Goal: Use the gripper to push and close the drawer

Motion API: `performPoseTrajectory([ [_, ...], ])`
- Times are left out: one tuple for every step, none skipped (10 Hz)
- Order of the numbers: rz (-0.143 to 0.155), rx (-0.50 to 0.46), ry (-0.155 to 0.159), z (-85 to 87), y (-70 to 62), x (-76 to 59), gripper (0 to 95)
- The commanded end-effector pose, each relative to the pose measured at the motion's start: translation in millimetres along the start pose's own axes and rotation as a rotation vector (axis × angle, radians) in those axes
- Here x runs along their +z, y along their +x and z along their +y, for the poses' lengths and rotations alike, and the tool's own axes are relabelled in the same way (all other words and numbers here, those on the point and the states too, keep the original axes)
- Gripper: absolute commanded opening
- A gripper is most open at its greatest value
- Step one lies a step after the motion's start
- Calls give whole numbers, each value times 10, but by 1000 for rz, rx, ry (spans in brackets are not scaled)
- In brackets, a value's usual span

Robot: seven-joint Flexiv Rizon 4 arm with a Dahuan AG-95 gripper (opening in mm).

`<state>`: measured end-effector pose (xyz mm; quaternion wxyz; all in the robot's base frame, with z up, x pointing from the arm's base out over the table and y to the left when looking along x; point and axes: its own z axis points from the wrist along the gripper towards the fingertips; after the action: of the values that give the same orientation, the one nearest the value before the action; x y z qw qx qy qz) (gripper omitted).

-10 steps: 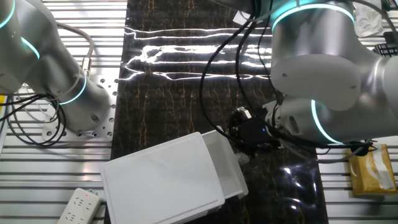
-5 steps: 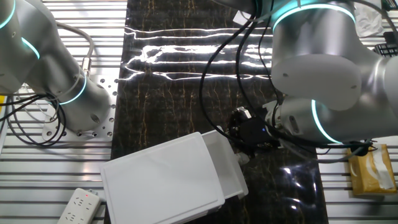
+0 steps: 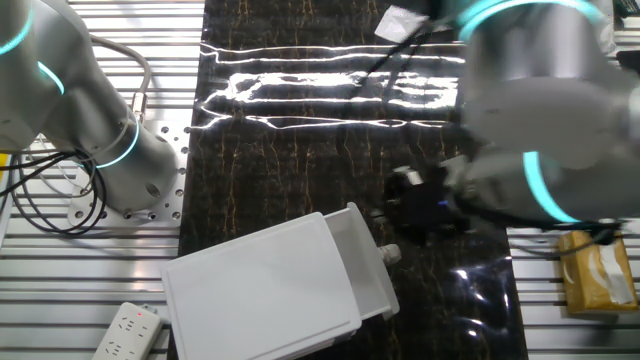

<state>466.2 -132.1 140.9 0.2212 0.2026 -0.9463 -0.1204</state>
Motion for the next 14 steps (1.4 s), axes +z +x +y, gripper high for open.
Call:
performPoseTrajectory([
  [14,4,-6,-5,-117,-104,0],
  [18,5,-8,-6,-161,-135,0],
  [22,1,-9,-8,-163,-132,0],
  [22,-4,-9,-11,-141,-109,0],
  [23,-13,-11,-14,-87,-58,0],
  [26,-21,-11,-13,-35,-11,0],
  [31,-24,-14,-8,24,40,0],
  [33,-26,-14,-2,56,59,0],
  [34,-28,-14,9,95,79,0],
  [35,-31,-15,21,147,114,0],
  [35,-33,-15,30,188,148,0],
  [36,-35,-16,46,249,196,0],
  [35,-37,-16,60,293,230,0],
  [37,-37,-17,78,336,254,0],
])
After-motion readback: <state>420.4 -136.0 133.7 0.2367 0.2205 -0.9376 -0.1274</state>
